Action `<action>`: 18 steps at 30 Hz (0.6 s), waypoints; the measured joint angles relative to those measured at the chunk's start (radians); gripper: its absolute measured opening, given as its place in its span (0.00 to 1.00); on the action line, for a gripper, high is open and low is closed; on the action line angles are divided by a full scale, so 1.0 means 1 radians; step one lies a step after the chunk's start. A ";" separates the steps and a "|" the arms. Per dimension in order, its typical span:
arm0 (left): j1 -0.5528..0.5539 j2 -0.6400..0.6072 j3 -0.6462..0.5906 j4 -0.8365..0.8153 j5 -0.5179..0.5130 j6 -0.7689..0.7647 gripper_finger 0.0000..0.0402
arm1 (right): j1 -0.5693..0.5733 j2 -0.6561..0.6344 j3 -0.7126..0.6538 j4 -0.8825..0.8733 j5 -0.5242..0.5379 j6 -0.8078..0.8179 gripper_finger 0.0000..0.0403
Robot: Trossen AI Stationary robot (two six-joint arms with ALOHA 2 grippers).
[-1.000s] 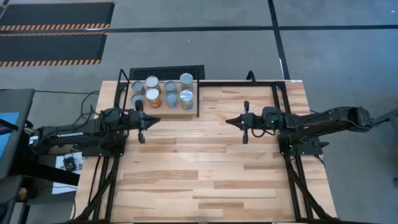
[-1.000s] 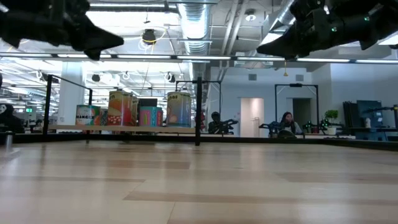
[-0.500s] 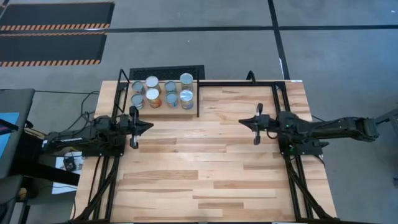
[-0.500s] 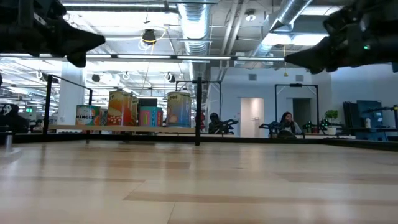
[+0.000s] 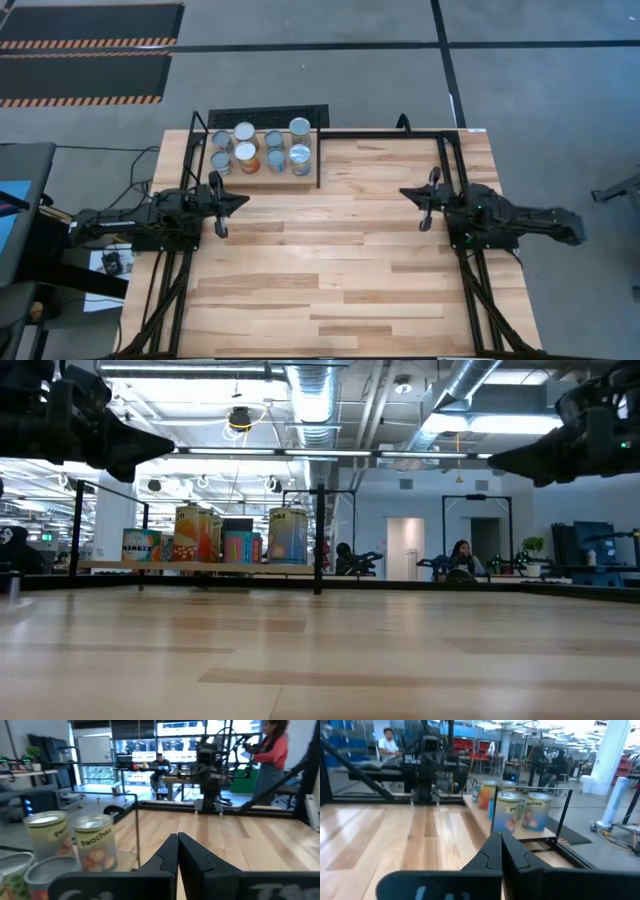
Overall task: Pick and place cans onto a shelf
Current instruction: Return to Home Position
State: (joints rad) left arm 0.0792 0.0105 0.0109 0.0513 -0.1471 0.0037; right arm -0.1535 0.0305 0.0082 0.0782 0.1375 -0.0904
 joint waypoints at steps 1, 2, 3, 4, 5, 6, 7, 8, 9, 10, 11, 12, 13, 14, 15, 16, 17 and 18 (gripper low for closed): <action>0.000 0.000 0.000 0.000 -0.007 0.005 0.00 | 0.000 -0.030 0.000 -0.018 0.000 0.001 0.02; 0.000 0.000 0.000 0.000 -0.013 0.012 0.00 | -0.001 -0.028 0.000 -0.006 -0.002 0.004 0.02; 0.000 0.000 0.000 0.001 -0.015 0.014 0.00 | -0.001 -0.029 0.000 -0.015 -0.004 0.007 0.02; 0.000 0.000 0.000 0.001 -0.019 0.014 0.00 | -0.001 -0.025 0.000 -0.003 -0.005 0.010 0.02; 0.000 0.003 -0.001 0.002 -0.023 0.014 0.00 | -0.001 -0.019 0.000 0.000 -0.006 0.021 0.02; 0.000 0.005 -0.001 0.003 -0.023 0.012 0.00 | -0.001 -0.010 0.000 0.001 -0.005 0.037 0.01; 0.000 0.006 -0.001 0.003 -0.022 0.008 0.00 | -0.001 -0.004 0.000 -0.021 -0.004 0.051 0.01; 0.000 0.006 -0.001 0.002 -0.023 0.000 0.00 | -0.001 -0.003 -0.001 -0.023 -0.001 0.059 0.01; 0.000 0.007 -0.001 0.003 -0.023 -0.005 0.00 | -0.001 -0.004 -0.001 -0.023 0.005 0.061 0.01; 0.000 0.008 -0.001 0.005 -0.023 -0.009 0.00 | -0.001 -0.006 -0.001 -0.023 0.015 0.061 0.02; 0.000 0.008 -0.001 0.003 -0.023 -0.009 0.00 | -0.001 -0.007 -0.001 -0.022 0.025 0.060 0.02; 0.000 0.009 -0.002 0.003 -0.023 -0.009 0.00 | -0.001 -0.005 -0.001 -0.021 0.032 0.056 0.02; 0.000 0.009 -0.002 0.004 -0.023 -0.010 0.00 | -0.001 -0.006 -0.001 -0.021 0.038 0.043 0.03; 0.000 0.009 -0.002 0.004 -0.022 -0.016 0.00 | -0.003 -0.007 -0.001 -0.021 0.042 0.035 0.03; 0.000 0.010 -0.002 0.004 -0.022 -0.026 0.00 | -0.006 -0.005 -0.001 -0.023 0.043 0.034 0.04; 0.000 0.010 -0.002 0.003 -0.022 -0.040 0.00 | -0.008 -0.002 -0.001 -0.023 0.042 0.044 0.05; 0.000 0.011 -0.002 0.003 -0.022 -0.052 0.00 | -0.010 0.002 -0.001 -0.024 0.043 0.045 0.06; 0.001 0.011 -0.002 0.004 -0.022 -0.059 0.00 | -0.013 0.004 -0.001 -0.025 0.043 0.039 0.07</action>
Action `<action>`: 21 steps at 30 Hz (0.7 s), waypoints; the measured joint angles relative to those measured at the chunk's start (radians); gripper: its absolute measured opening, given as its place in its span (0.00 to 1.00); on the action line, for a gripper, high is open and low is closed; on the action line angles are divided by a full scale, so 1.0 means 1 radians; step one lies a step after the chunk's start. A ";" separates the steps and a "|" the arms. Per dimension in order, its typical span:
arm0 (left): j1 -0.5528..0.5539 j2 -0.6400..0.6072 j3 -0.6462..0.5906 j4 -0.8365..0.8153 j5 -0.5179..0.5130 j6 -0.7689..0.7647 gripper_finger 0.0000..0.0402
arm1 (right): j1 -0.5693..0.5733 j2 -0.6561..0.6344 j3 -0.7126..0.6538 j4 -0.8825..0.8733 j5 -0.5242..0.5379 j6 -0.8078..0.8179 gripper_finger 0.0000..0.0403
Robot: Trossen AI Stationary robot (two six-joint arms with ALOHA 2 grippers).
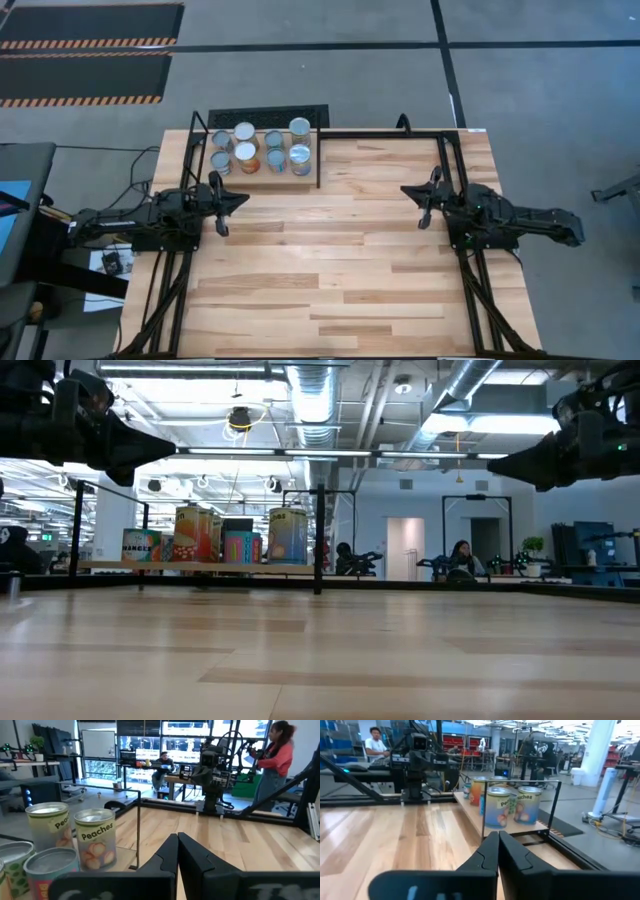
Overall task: Pick and place cans onto a shelf
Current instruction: Return to Home Position
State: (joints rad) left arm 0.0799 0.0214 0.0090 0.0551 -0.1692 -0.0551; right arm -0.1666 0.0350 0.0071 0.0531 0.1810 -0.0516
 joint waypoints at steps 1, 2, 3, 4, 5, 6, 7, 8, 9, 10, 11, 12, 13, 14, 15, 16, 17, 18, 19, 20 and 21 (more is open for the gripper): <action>0.000 0.001 0.000 0.000 0.000 -0.004 0.00 | 0.000 0.001 0.000 0.000 0.001 -0.013 0.07; 0.000 0.002 -0.001 0.000 0.000 -0.006 0.00 | 0.000 0.005 0.000 0.000 0.001 -0.030 0.08; 0.000 0.005 -0.001 0.000 0.000 -0.006 0.00 | 0.000 0.006 0.000 -0.002 0.001 -0.043 0.08; 0.000 0.005 -0.001 0.000 0.000 -0.006 0.00 | 0.000 0.006 0.000 -0.002 0.000 -0.050 0.09; 0.000 0.005 -0.001 0.000 0.000 -0.007 0.00 | 0.000 0.005 -0.001 -0.003 0.000 -0.050 0.09; 0.000 0.005 -0.001 0.001 0.003 -0.008 0.00 | 0.000 0.006 -0.001 -0.004 0.001 -0.051 0.09; 0.000 0.005 -0.001 0.001 0.005 -0.008 0.00 | 0.000 0.006 -0.001 -0.004 0.001 -0.051 0.09; 0.000 0.005 -0.001 0.001 0.005 -0.008 0.00 | 0.000 0.006 -0.001 -0.004 0.001 -0.051 0.09; 0.000 0.005 -0.001 0.001 0.005 -0.009 0.00 | 0.000 0.006 -0.001 -0.005 0.000 -0.051 0.09; 0.000 0.005 -0.001 0.001 0.005 -0.009 0.00 | 0.000 0.006 -0.001 -0.005 0.000 -0.051 0.09; 0.000 0.005 -0.002 0.001 0.005 -0.009 0.00 | 0.000 0.006 -0.001 -0.005 0.001 -0.051 0.09; 0.000 0.005 -0.002 0.001 0.005 -0.009 0.00 | 0.000 0.006 -0.001 -0.006 0.000 -0.052 0.09; 0.000 0.005 -0.002 0.002 0.005 -0.009 0.00 | 0.000 0.006 -0.001 -0.006 0.000 -0.052 0.09; 0.000 0.005 -0.002 0.002 0.005 -0.009 0.00 | 0.000 0.006 -0.001 -0.006 0.001 -0.053 0.09; 0.000 0.005 -0.002 0.002 0.005 -0.009 0.00 | 0.000 0.006 -0.001 -0.007 0.001 -0.054 0.09; 0.000 0.005 -0.002 0.002 0.005 -0.009 0.00 | 0.000 0.006 -0.001 -0.007 0.001 -0.054 0.09; 0.000 0.005 -0.002 0.002 0.005 -0.009 0.00 | 0.000 0.006 -0.001 -0.007 0.001 -0.054 0.09; 0.000 0.005 -0.002 0.002 0.005 -0.009 0.00 | 0.000 0.006 -0.001 -0.008 0.000 -0.054 0.09; 0.000 0.005 -0.002 0.002 0.005 -0.009 0.00 | 0.000 0.006 -0.001 -0.008 0.001 -0.054 0.09; 0.000 0.005 -0.002 0.002 0.005 -0.009 0.00 | 0.000 0.006 -0.001 -0.008 0.001 -0.054 0.09; 0.000 0.007 -0.002 0.004 0.004 -0.009 0.00 | 0.000 0.006 -0.001 -0.008 0.000 -0.054 0.09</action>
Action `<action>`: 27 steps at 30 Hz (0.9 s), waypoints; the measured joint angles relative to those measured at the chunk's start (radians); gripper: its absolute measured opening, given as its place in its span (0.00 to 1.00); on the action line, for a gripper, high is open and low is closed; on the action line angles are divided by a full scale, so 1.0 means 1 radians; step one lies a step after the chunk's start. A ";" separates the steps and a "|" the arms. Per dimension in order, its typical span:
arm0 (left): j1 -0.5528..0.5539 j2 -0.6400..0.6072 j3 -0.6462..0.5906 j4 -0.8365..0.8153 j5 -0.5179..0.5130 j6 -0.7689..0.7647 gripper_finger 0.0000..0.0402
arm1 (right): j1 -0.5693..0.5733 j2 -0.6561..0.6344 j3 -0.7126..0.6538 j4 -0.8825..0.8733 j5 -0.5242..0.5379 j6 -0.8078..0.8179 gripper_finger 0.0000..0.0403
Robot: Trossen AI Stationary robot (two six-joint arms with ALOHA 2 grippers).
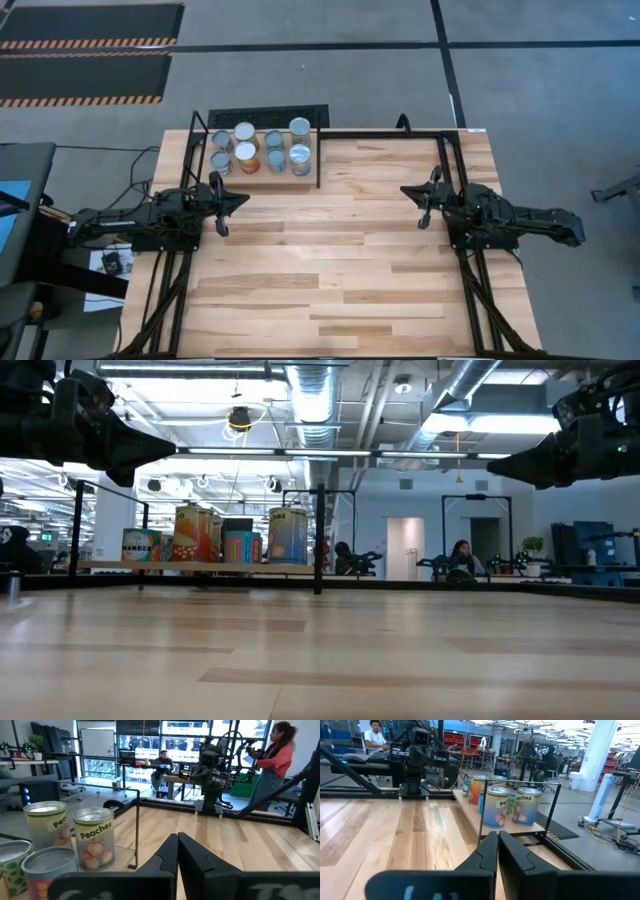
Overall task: Pick and place cans onto a shelf
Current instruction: Return to Home Position
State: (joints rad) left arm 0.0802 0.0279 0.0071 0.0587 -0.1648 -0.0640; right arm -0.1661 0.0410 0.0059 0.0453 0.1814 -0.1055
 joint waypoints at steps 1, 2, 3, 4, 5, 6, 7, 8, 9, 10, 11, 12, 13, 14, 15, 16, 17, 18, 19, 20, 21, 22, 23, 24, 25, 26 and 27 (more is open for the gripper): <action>0.000 0.007 0.000 0.003 0.000 0.000 0.00 | 0.000 0.000 0.000 0.000 0.000 0.000 0.09; 0.000 0.017 0.000 0.003 0.002 0.000 0.00 | 0.000 0.000 0.000 0.000 0.000 0.000 0.09; 0.000 0.022 0.000 -0.001 0.003 0.000 0.00 | 0.000 0.000 0.000 0.000 0.000 0.000 0.09; 0.000 0.025 0.000 -0.004 0.003 0.000 0.00 | 0.000 0.000 0.000 0.000 0.000 0.000 0.09; 0.000 0.026 0.000 -0.001 0.003 0.000 0.00 | 0.000 0.000 0.000 0.000 0.000 0.000 0.09; 0.000 0.027 0.000 0.002 0.002 0.000 0.00 | 0.000 0.000 0.000 0.000 0.000 0.000 0.09; 0.000 0.028 0.000 0.002 0.002 0.000 0.00 | 0.000 0.000 0.000 0.000 0.000 0.000 0.09; 0.000 0.029 0.000 0.000 0.002 0.000 0.00 | 0.000 0.000 0.000 0.000 0.000 0.000 0.09; 0.000 0.029 0.000 -0.002 0.002 0.000 0.00 | 0.000 0.000 0.000 0.000 0.000 0.000 0.09; 0.000 0.029 0.000 -0.001 0.002 0.000 0.00 | 0.000 0.000 0.000 0.000 0.000 0.000 0.09; 0.000 0.029 0.000 0.000 0.002 0.000 0.00 | 0.000 0.000 -0.001 0.000 0.000 0.000 0.09; 0.000 0.029 0.000 0.000 0.002 0.000 0.00 | 0.000 0.000 -0.001 0.000 0.000 0.000 0.09; 0.000 0.029 0.000 -0.001 0.002 0.000 0.00 | 0.000 0.000 -0.001 0.000 0.000 0.000 0.09; 0.000 0.029 0.000 -0.001 0.002 0.000 0.00 | 0.000 0.000 -0.001 0.000 0.000 0.000 0.09; 0.000 0.029 0.000 -0.001 0.002 0.000 0.00 | 0.000 0.000 -0.001 0.000 0.000 0.000 0.09; 0.000 0.029 0.000 -0.001 0.002 0.000 0.00 | 0.000 0.000 -0.001 0.000 0.000 0.000 0.09; 0.000 0.029 -0.001 -0.001 0.002 0.000 0.00 | 0.000 0.000 -0.001 0.000 0.000 0.000 0.09; 0.000 0.029 0.000 -0.001 0.002 0.000 0.00 | 0.000 0.000 -0.001 0.000 0.000 0.000 0.09; 0.000 0.029 0.000 -0.001 0.002 0.000 0.00 | 0.000 0.000 -0.001 0.000 0.000 0.000 0.09; 0.000 0.029 0.000 -0.001 0.002 0.000 0.00 | 0.000 0.000 -0.001 0.000 0.000 0.000 0.09; 0.000 0.029 0.000 -0.001 0.002 0.000 0.00 | 0.000 0.000 -0.001 0.000 0.000 0.000 0.09; 0.000 0.029 0.000 -0.001 0.002 0.000 0.00 | 0.000 0.000 -0.001 0.000 0.000 0.000 0.09; 0.000 0.029 0.000 -0.001 0.002 0.000 0.00 | 0.000 0.000 -0.001 0.000 0.000 0.000 0.09; 0.000 0.029 0.000 -0.001 0.002 0.000 0.00 | 0.000 0.000 -0.001 0.000 0.000 0.000 0.09; 0.000 0.029 0.000 -0.001 0.002 0.000 0.00 | 0.000 0.000 -0.001 0.000 0.000 0.001 0.09; 0.000 0.029 0.000 -0.001 0.001 0.000 0.00 | 0.000 0.000 -0.001 0.000 0.000 0.001 0.09; 0.000 0.029 0.000 -0.001 0.001 0.000 0.00 | 0.000 0.000 -0.001 0.000 0.000 0.001 0.09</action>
